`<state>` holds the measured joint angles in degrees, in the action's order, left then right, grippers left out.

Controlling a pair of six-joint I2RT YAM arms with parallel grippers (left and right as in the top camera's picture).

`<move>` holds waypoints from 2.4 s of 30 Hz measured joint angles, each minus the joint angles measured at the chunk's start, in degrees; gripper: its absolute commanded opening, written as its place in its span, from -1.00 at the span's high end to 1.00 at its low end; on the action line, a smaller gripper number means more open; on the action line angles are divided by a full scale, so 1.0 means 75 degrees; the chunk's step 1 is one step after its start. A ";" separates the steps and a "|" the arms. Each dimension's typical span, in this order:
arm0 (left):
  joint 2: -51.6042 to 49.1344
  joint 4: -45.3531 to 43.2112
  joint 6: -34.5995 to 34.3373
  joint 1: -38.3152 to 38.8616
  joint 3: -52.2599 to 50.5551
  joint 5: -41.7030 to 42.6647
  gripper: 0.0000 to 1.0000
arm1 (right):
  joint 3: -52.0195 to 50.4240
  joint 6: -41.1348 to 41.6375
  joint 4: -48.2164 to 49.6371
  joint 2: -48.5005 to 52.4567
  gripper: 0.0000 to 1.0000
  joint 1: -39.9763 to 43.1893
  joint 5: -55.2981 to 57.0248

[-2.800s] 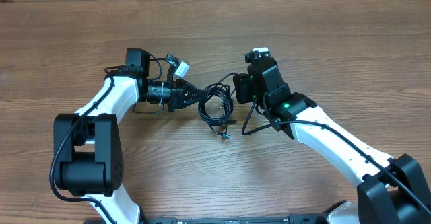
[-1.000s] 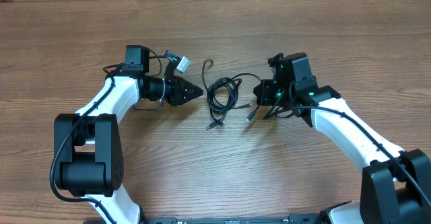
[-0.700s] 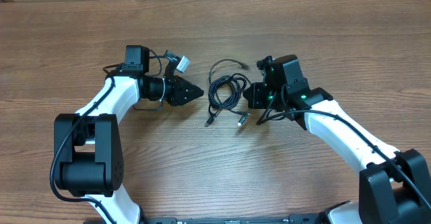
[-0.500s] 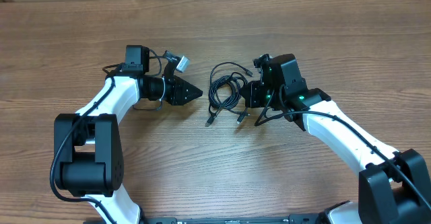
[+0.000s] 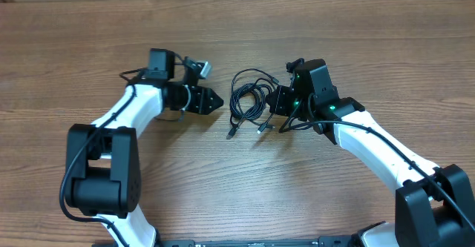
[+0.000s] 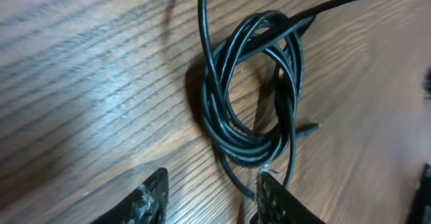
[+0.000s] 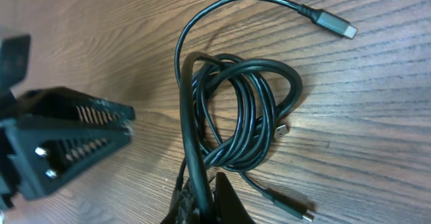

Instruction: Untangle cables

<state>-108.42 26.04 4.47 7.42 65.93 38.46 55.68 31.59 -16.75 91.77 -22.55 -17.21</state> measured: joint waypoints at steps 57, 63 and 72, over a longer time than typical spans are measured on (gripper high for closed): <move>0.1941 0.1134 0.1897 0.0761 0.0099 -0.0947 0.91 | 0.0047 -0.0950 -0.0513 -0.0699 -0.03 0.0149 -0.1947; 0.1941 0.1131 0.2075 0.0761 0.0099 -0.0699 0.91 | 0.0047 -0.0673 -0.0536 -0.0699 -0.27 0.0134 -0.2171; 0.1941 0.1163 0.2486 0.0761 0.0099 0.0344 0.92 | 0.0047 -0.0041 -0.1568 -0.0699 -0.07 -0.0571 -0.0752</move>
<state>-93.86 34.76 23.11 13.13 66.67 41.04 56.03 31.29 -28.51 86.52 -26.83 -22.85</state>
